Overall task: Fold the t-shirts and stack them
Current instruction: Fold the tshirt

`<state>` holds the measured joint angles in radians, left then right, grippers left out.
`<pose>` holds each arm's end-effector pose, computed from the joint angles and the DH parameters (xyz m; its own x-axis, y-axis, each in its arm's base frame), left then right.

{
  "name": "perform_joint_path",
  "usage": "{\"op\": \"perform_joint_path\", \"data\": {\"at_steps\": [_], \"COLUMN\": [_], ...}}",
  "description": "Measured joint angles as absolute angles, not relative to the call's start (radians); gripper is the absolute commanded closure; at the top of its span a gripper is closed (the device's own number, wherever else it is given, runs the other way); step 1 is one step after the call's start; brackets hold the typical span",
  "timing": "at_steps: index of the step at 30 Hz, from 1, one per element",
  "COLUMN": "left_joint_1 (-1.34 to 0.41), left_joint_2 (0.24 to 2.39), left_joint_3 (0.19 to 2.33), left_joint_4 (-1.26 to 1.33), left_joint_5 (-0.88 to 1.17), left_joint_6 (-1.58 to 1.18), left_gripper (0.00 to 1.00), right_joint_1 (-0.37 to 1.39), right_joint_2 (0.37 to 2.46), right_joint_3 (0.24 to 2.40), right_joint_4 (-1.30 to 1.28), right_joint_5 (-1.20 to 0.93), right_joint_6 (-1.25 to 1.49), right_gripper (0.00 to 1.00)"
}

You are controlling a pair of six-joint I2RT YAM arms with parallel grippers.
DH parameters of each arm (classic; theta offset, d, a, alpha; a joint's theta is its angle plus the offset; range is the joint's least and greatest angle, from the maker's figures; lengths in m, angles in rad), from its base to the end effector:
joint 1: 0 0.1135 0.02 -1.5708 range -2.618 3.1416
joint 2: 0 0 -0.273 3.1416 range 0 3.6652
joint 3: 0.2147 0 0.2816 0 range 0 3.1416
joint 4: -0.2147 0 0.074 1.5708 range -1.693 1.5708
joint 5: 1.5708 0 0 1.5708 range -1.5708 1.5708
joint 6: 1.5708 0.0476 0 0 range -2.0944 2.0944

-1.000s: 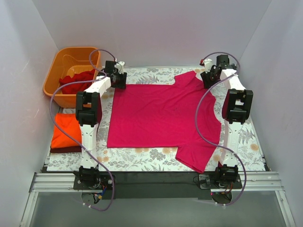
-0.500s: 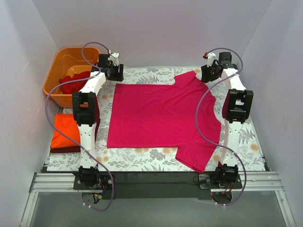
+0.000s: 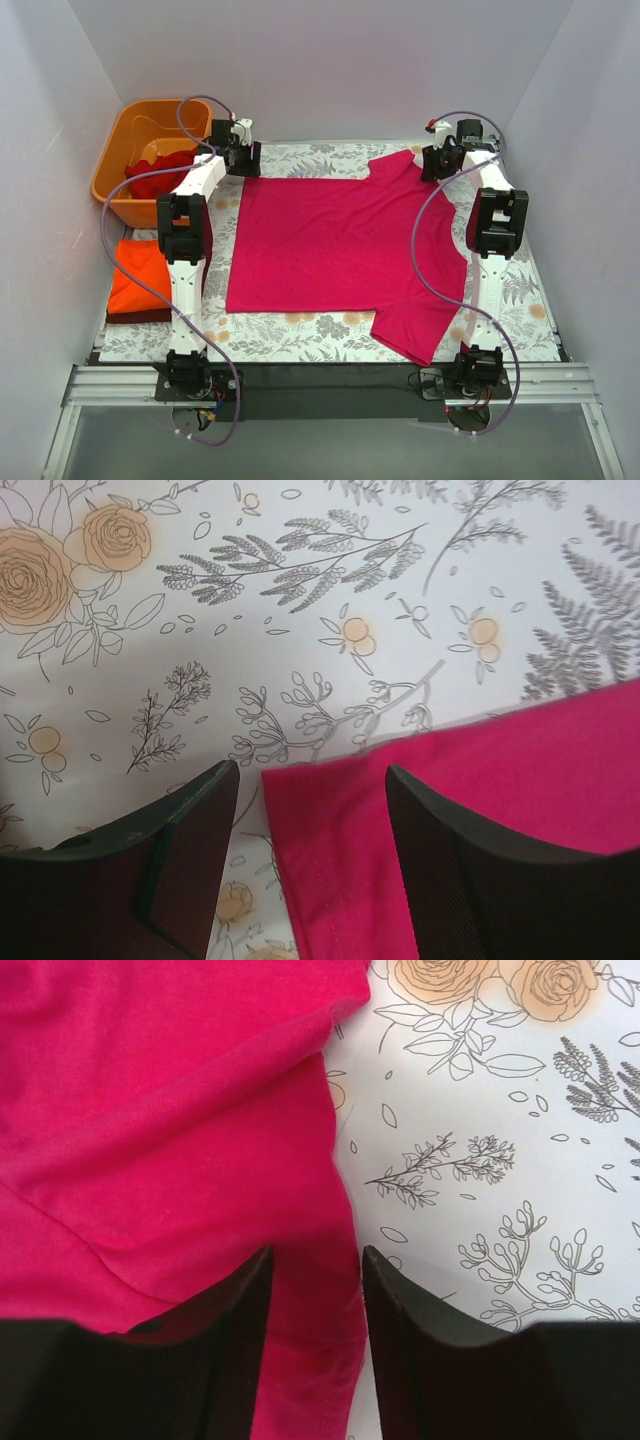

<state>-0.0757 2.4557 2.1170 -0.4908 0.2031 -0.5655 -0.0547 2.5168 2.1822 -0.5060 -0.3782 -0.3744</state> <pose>0.5897 -0.0544 0.1626 -0.7335 -0.4707 -0.4904 -0.2169 0.8458 -0.4874 0.5999 -0.0152 0.1514 -0.6210 -0.3064 -0.7214 -0.4537 0.8911 0.0121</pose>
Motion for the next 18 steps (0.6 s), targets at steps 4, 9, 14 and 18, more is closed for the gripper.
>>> {"op": "perform_joint_path", "data": {"at_steps": [4,9,14,18], "left_joint_1": [-0.075,-0.072,-0.063,-0.055], "left_joint_2": [2.500,2.508,2.512,2.512], "left_joint_3": [2.135,2.140,2.143,2.139], "left_joint_4": [-0.498,-0.497,-0.498,-0.497], "left_joint_5": [0.174,0.161,0.168,0.221], "left_joint_6": [-0.563,-0.548,-0.535,-0.531], "left_gripper": [0.42,0.46,0.53,0.61], "right_joint_1": [-0.055,-0.055,-0.055,-0.055], "right_joint_2": [2.517,2.517,2.517,2.517], "right_joint_3": [2.182,2.182,2.177,2.177], "right_joint_4": [-0.503,-0.499,-0.497,-0.497], "right_joint_5": [-0.397,-0.425,-0.441,-0.448], "right_joint_6": [-0.381,-0.394,-0.400,-0.400], "right_gripper": [0.73,0.94,0.99,0.99]}}
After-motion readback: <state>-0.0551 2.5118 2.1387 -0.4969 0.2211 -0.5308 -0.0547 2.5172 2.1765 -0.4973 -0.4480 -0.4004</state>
